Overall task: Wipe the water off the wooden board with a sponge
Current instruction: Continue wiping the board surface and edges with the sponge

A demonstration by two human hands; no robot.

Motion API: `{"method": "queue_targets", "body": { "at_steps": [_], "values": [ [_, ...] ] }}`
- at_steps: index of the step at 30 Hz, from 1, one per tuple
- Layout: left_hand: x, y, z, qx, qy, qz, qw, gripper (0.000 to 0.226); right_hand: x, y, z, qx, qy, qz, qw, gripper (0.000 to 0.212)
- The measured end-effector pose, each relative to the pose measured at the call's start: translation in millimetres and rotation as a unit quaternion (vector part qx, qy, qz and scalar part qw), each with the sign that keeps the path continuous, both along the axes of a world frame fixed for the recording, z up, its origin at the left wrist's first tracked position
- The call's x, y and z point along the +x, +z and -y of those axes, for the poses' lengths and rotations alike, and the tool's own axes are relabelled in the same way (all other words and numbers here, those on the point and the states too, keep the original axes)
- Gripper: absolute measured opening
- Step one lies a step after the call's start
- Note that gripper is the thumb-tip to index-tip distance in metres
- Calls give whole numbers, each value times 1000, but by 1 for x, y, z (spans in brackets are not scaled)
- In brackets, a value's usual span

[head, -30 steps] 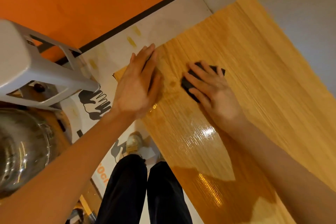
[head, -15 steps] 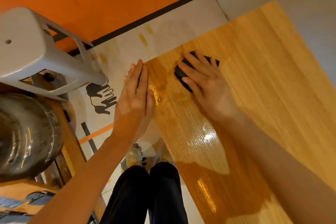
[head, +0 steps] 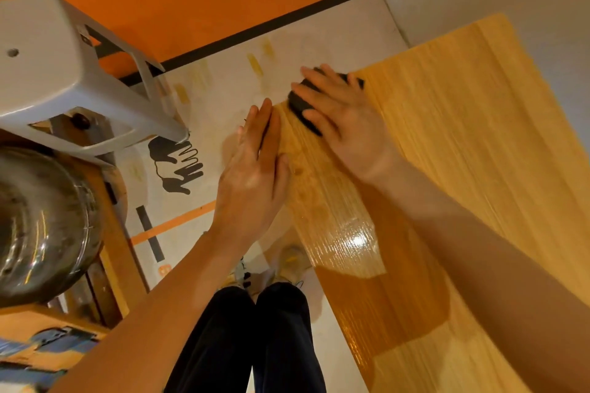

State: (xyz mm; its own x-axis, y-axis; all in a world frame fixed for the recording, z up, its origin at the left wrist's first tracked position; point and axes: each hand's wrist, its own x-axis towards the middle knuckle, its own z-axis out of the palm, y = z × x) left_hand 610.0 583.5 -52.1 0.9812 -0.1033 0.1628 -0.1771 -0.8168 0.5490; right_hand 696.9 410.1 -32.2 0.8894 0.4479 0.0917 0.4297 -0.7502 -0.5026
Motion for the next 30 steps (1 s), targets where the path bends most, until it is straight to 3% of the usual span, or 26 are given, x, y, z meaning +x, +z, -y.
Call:
{"method": "queue_targets", "body": {
  "at_steps": [4,7,12,16,20,22,26,30],
  "values": [
    [-11,3,-2,-49,31,-32,998,56,33,8,71,-6,-131,-9,991,38],
    [-19,2,-5,-62,41,-51,996,59,42,15,57,-2,-190,-25,982,32],
    [-20,2,-7,-26,28,-48,998,59,24,17,-43,-67,-23,-33,997,37],
    [-18,1,-11,-3,13,-29,999,59,38,22,-21,-38,74,-72,994,37],
    [-17,-3,-13,-6,11,-21,1000,60,49,19,52,21,-94,-49,994,33],
    [-17,-4,-12,-16,16,-29,999,61,41,19,43,27,-142,-75,987,36],
    [-17,-4,-11,-15,16,-27,999,60,5,8,-29,-20,-18,-30,999,40],
    [-17,-4,-13,-6,15,-22,1000,61,-43,4,-20,-24,-37,1,999,43]
  ]
}}
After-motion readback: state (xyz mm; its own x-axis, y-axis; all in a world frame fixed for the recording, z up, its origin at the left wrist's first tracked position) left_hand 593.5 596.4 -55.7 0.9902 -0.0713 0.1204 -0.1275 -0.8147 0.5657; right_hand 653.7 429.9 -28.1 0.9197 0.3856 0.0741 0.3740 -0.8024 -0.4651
